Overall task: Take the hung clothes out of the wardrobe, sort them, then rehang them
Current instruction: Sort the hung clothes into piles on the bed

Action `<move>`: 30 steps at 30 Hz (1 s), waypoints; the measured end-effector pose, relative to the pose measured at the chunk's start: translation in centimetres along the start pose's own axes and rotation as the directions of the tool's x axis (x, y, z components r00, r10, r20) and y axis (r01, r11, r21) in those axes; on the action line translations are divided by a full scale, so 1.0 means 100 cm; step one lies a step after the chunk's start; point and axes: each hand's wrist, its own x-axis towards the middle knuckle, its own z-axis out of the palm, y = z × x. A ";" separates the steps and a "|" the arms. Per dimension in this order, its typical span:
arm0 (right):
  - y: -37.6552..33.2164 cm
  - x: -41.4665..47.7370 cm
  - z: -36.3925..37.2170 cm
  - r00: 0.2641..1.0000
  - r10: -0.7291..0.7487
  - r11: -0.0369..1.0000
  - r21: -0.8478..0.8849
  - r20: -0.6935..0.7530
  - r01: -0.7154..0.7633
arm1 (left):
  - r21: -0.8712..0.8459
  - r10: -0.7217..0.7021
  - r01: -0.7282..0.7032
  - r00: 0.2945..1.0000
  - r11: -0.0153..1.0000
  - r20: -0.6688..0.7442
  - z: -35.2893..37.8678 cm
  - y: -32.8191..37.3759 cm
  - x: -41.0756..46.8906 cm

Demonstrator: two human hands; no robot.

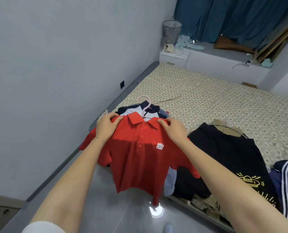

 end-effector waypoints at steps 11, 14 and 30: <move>-0.004 0.087 0.031 0.999 -0.006 0.999 0.039 0.038 0.004 | 0.193 0.037 -0.029 0.999 0.981 -0.038 0.026 -0.019 0.094; 0.003 0.122 0.040 0.998 -0.015 0.999 0.034 0.059 0.013 | 0.195 0.007 -0.006 1.000 0.981 -0.005 0.040 -0.026 0.124; 0.036 0.268 0.091 0.988 0.033 0.999 -0.006 0.148 -0.032 | 0.193 -0.062 0.049 0.996 0.980 0.062 0.115 -0.069 0.256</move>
